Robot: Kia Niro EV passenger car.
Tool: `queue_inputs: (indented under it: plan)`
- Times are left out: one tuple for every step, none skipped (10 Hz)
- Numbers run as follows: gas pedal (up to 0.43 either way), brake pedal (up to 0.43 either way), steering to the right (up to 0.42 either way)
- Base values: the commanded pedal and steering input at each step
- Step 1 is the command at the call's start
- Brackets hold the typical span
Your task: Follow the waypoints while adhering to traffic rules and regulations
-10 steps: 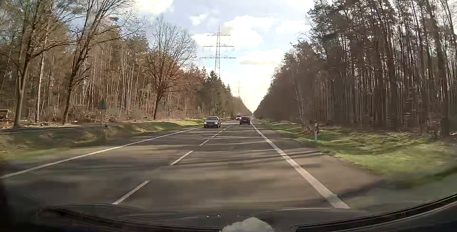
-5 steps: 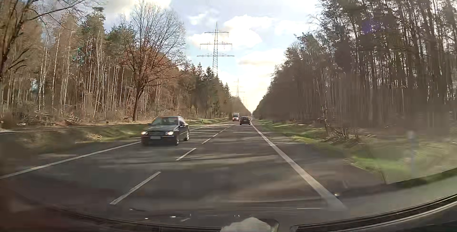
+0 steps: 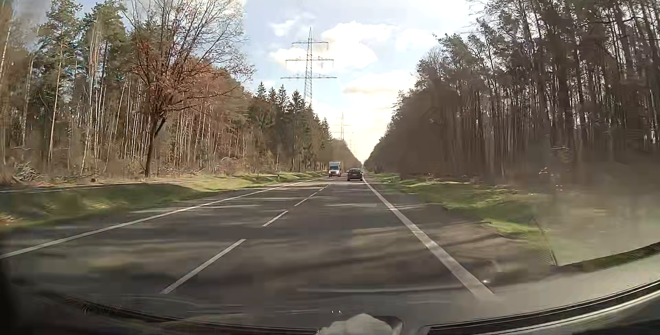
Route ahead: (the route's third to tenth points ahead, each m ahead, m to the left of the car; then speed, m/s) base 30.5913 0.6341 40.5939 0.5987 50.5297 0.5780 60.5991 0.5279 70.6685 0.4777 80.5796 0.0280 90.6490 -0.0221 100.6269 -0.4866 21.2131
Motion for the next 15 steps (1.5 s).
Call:
queue_inputs:
  plan:
    - [0.311,0.0,0.001]
    - [0.299,0.0,0.002]
    - [0.299,0.0,0.002]
    - [0.287,0.0,0.001]
    - [0.28,0.0,0.002]
    - [0.28,0.0,0.001]
    - [0.26,0.0,0.001]
    - [0.26,0.0,0.001]
    - [0.26,0.0,0.002]
    - [0.26,0.0,0.002]
    - [0.26,0.0,0.001]
    - [0.26,0.0,0.002]
    - [0.24,0.0,0.003]
    - [0.24,0.0,0.003]
    - [0.228,0.0,0.003]
